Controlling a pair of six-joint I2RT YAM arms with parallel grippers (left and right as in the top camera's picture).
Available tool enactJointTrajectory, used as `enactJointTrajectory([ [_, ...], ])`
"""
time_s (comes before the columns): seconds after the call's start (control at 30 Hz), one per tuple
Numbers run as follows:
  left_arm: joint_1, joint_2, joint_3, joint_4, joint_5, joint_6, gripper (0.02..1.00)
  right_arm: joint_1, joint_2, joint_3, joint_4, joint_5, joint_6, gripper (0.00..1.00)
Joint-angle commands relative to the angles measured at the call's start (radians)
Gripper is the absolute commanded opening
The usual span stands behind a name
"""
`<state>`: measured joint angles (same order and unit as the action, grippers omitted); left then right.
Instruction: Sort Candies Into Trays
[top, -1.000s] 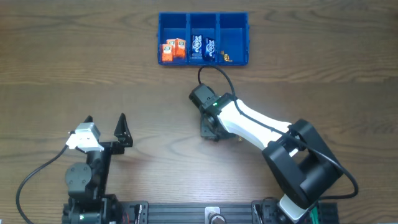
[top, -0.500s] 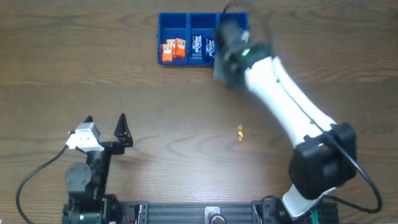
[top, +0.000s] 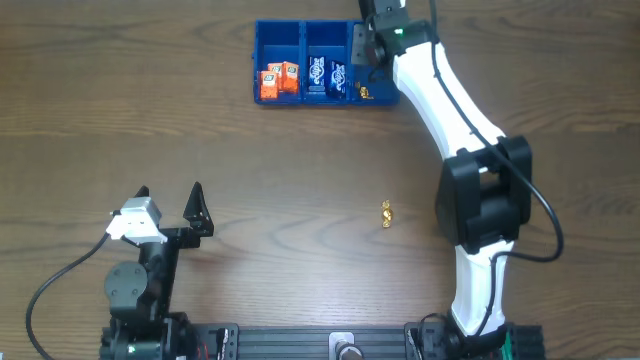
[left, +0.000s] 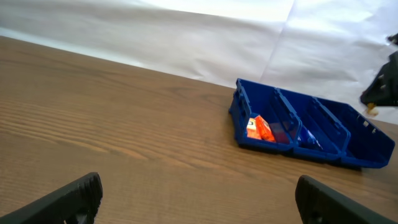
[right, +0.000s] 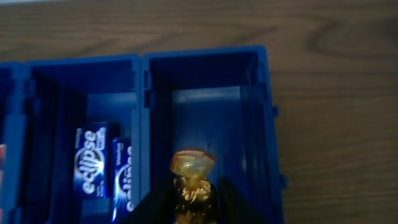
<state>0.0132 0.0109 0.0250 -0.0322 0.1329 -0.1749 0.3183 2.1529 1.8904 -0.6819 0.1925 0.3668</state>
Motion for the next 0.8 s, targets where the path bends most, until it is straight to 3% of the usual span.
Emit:
enactJointTrajectory([
  [0.03,0.006,-0.006,-0.020,-0.032,0.021,0.018,0.998,0.000,-0.003,0.016,0.016,0.029,-0.017,0.514],
  [0.1,0.006,-0.006,-0.020,-0.032,0.021,0.018,0.998,0.000,-0.004,0.016,0.013,0.035,-0.021,0.669],
  [0.2,0.006,-0.006,-0.020,-0.032,0.021,0.018,0.998,0.000,-0.017,0.012,-0.025,0.023,-0.024,0.744],
  [0.37,0.006,-0.006,-0.020,-0.032,0.021,0.018,0.998,0.031,-0.163,-0.166,-0.065,0.007,-0.024,0.796],
  [0.43,0.006,-0.006,-0.020,-0.032,0.021,0.018,0.998,0.052,-0.259,-0.303,-0.051,-0.047,-0.018,0.814],
  [0.6,0.006,-0.006,-0.020,-0.032,0.021,0.018,0.998,0.114,-0.475,-0.647,-0.060,-0.100,0.073,0.822],
  [0.8,0.006,-0.006,-0.020,-0.032,0.021,0.018,0.998,0.132,-0.521,-0.863,-0.059,-0.154,0.135,0.818],
])
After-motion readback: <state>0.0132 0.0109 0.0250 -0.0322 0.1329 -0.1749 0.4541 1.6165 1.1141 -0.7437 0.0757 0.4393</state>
